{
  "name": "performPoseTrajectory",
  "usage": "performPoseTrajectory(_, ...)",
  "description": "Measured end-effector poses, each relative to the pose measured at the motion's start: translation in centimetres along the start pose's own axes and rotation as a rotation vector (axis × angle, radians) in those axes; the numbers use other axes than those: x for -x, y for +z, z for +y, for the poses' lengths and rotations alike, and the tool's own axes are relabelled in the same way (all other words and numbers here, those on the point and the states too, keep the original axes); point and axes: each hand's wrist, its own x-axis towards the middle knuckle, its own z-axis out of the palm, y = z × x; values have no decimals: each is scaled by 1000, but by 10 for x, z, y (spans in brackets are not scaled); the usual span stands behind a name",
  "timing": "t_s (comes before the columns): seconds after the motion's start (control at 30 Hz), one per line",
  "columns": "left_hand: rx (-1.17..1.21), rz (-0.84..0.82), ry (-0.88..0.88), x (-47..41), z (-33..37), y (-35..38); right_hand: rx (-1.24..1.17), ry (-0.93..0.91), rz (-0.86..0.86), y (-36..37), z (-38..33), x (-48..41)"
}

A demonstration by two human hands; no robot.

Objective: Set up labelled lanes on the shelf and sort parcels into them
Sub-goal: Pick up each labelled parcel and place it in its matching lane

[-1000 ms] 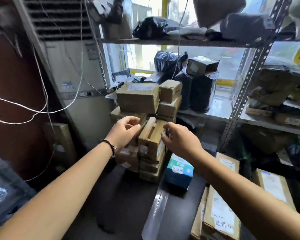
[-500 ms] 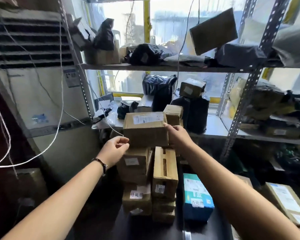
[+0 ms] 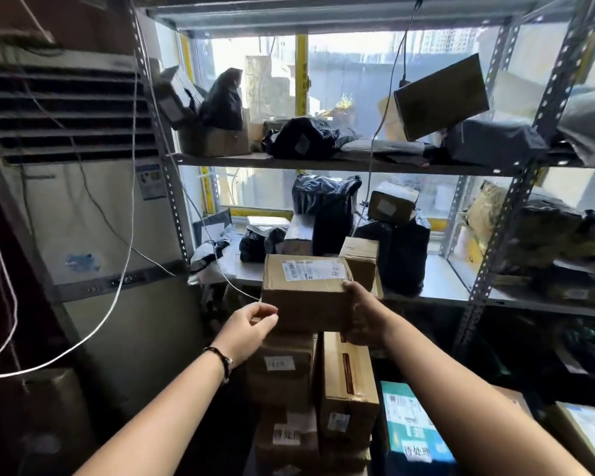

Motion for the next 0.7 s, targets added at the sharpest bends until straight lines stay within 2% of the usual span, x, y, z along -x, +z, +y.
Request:
performPoseTrajectory(0.2, -20, -248, -104, 0, 12, 12, -266, -152, -53, 9, -1, 14)
performPoseTrajectory(0.27, -24, -260, -113, -1, 19, 17, -374, -213, -113, 17, -2, 21)
performPoseTrajectory(0.43, 381, -227, -107, -2, 58, 40, -529, -394, -322, 32, 13, 36)
performPoseTrajectory(0.5, 517, -287, -26, 0, 71, 54, -516, -436, -379, 32, 20, 38)
performPoseTrajectory(0.57, 609, -319, 60, 2, 83, 67, -392, -483, -349, 29, 27, 35)
performPoseTrajectory(0.63, 670, -275, 93, 4, 93, 77, -278, -533, -309, 21, 29, 37)
performPoseTrajectory(0.7, 691, -249, 122, 3, 101, 82, -266, -565, -260, 7, 26, 47)
